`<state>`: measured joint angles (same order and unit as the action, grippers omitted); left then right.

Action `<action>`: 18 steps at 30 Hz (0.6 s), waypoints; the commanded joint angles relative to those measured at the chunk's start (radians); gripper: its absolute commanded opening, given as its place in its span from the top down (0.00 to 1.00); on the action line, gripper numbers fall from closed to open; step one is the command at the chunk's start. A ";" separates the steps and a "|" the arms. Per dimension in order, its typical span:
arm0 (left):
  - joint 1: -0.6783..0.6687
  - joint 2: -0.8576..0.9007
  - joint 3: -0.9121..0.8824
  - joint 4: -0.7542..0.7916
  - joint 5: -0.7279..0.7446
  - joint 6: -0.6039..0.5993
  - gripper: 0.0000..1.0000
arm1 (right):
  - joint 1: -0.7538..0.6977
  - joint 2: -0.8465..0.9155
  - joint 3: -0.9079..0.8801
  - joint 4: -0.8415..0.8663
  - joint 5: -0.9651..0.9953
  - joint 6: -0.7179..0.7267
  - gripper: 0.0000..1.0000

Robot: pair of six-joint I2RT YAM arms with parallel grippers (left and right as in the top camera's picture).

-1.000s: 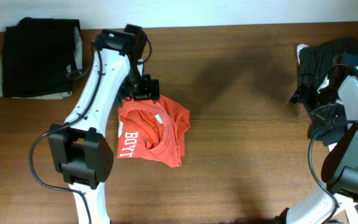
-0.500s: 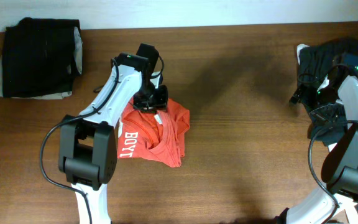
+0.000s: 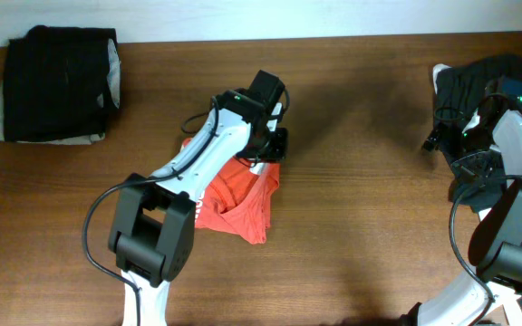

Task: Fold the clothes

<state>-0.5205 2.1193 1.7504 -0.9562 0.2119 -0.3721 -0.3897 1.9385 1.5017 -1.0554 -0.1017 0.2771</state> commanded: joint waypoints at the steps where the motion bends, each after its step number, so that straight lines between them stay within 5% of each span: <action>1: -0.033 0.022 -0.003 0.040 -0.014 -0.035 0.79 | -0.003 -0.018 0.014 -0.002 0.002 0.000 0.01; 11: -0.044 0.033 0.083 -0.018 -0.031 0.024 0.71 | -0.003 -0.018 0.014 -0.002 0.002 0.001 0.01; 16: 0.010 -0.154 0.286 -0.243 -0.084 0.097 0.51 | -0.003 -0.018 0.014 -0.003 0.002 0.001 0.01; 18: 0.074 -0.215 0.292 -0.393 -0.261 0.034 0.27 | -0.003 -0.018 0.014 -0.002 0.002 0.001 0.01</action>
<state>-0.5098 1.9842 2.0258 -1.2114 0.1455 -0.3035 -0.3897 1.9385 1.5017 -1.0550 -0.1020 0.2768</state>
